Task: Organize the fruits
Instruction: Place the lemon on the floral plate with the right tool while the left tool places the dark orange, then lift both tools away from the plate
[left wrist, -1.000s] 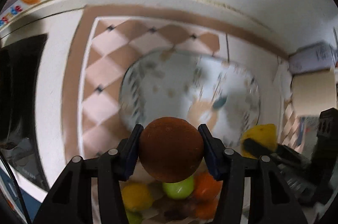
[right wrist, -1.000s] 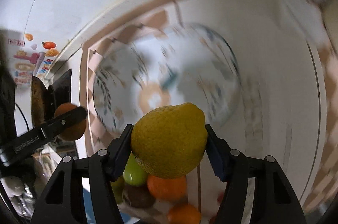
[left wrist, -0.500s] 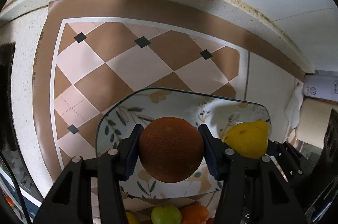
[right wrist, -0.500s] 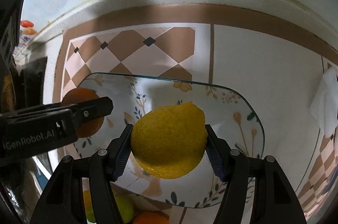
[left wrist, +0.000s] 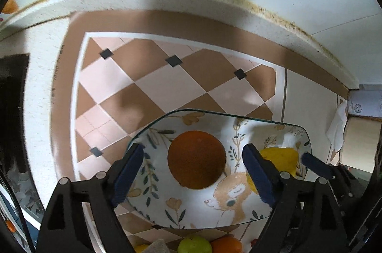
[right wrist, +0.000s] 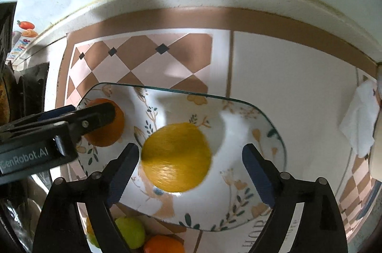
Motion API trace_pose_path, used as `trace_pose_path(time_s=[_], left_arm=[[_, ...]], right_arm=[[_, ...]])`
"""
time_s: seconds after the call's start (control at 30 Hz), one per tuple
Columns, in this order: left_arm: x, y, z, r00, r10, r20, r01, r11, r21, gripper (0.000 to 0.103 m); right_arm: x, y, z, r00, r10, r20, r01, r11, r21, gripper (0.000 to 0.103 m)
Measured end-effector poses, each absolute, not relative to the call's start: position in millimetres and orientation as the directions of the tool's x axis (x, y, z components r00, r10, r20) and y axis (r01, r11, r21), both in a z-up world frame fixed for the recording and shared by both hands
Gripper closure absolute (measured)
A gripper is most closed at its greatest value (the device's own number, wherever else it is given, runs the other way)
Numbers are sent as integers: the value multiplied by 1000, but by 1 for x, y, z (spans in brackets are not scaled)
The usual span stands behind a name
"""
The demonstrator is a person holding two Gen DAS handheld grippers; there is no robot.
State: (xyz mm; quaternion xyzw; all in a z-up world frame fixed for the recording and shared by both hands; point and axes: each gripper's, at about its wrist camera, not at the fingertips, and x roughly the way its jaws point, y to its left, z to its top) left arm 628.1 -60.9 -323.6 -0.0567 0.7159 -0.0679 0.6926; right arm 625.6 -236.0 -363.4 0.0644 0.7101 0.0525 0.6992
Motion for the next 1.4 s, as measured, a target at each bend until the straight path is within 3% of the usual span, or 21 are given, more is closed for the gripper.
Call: trace_pose_path(time_s=[0.47,1.4], left_arm=[[531,-28,-275,174,41,-984,38,998,48,15],[366,-3,-133,497,-29,-867,115,993,33,15]], right_arm=[[537,-257,-317,100,67,-993,105,991,77,8],[367,-216,-157,427,60,-902,128,984,126,8]])
